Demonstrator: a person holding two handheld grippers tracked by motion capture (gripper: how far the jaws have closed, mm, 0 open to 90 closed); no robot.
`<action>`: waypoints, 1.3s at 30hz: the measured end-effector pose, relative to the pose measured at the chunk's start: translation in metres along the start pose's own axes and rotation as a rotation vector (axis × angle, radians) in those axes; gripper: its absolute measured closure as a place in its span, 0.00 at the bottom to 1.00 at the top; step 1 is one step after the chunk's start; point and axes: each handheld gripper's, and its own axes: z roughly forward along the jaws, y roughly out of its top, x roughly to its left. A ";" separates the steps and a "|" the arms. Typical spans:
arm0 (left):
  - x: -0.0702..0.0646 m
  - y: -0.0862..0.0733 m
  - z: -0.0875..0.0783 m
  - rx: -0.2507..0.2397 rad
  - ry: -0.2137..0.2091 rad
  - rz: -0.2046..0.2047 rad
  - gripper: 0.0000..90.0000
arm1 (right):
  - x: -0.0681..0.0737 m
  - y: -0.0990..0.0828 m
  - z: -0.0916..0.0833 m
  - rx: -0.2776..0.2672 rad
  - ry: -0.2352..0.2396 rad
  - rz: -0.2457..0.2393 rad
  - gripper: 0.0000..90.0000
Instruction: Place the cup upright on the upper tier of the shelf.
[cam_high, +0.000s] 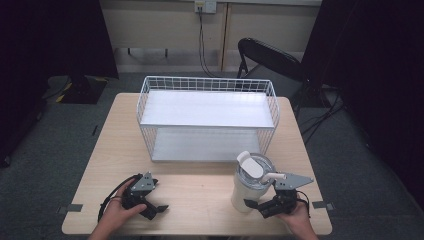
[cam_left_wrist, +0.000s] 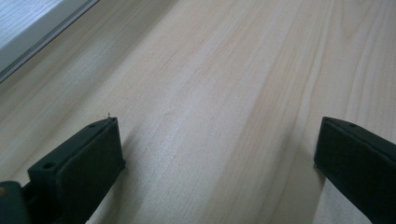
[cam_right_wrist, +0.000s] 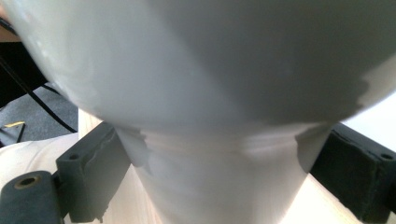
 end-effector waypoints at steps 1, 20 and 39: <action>0.000 0.000 0.000 -0.002 0.000 -0.002 0.00 | 0.000 0.000 0.000 -0.005 0.001 -0.001 0.10; 0.000 0.000 0.000 0.003 0.000 0.004 0.00 | -0.003 -0.005 0.013 -0.083 0.039 0.015 0.09; 0.000 0.000 0.000 0.002 0.001 0.004 0.00 | -0.002 -0.002 0.013 -0.058 0.044 -0.015 0.09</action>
